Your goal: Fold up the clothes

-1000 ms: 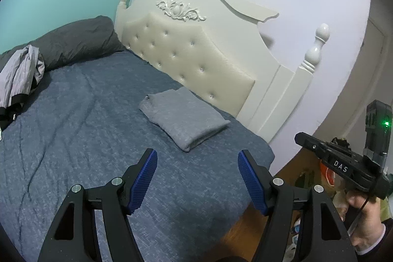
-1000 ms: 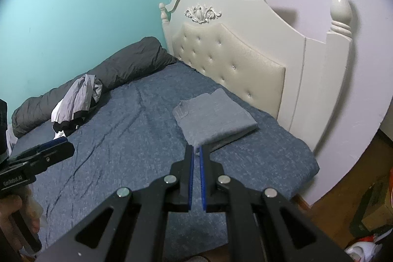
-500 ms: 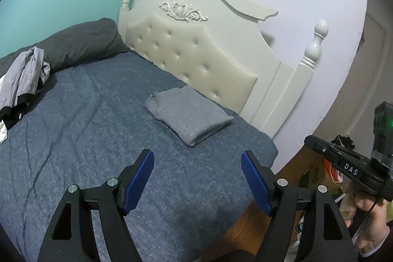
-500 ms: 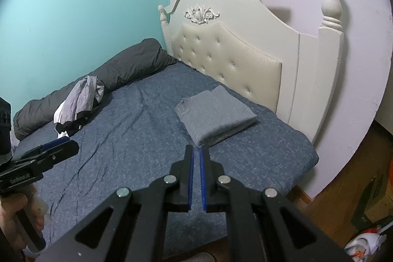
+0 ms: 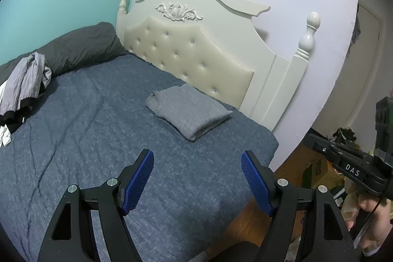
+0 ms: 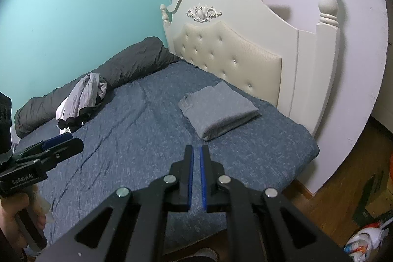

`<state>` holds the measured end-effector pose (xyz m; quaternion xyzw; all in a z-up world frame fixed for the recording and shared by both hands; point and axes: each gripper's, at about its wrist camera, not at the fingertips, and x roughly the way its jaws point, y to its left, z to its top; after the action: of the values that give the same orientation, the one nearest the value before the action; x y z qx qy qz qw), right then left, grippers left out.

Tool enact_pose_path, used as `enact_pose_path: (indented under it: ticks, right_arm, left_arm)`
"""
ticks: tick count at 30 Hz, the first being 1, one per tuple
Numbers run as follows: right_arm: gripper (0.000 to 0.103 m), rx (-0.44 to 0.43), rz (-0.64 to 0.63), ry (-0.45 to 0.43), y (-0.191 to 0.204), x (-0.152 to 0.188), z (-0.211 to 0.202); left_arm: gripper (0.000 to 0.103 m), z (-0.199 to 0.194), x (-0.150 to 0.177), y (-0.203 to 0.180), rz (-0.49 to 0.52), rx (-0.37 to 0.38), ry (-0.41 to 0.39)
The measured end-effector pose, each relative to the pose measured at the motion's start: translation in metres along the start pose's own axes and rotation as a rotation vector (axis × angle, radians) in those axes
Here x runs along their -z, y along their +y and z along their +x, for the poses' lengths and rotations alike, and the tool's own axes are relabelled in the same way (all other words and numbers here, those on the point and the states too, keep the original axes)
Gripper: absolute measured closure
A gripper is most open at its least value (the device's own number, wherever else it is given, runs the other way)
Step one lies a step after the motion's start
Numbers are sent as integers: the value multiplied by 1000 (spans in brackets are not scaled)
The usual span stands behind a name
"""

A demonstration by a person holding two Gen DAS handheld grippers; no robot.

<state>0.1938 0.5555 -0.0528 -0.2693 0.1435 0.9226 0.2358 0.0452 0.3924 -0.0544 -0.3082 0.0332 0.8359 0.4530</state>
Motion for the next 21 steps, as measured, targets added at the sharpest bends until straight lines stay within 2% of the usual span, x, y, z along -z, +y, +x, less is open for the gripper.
enact_pose_path:
  ticks: [11,21]
  right_arm:
    - [98,-1,-2,-26,9,12,-15]
    - [98,-7,9,-30,12,25,-19]
  left_arm:
    - [24,-8,11,-3,26,-29,-15]
    - [14,-23,18,-9,55,-54,-46]
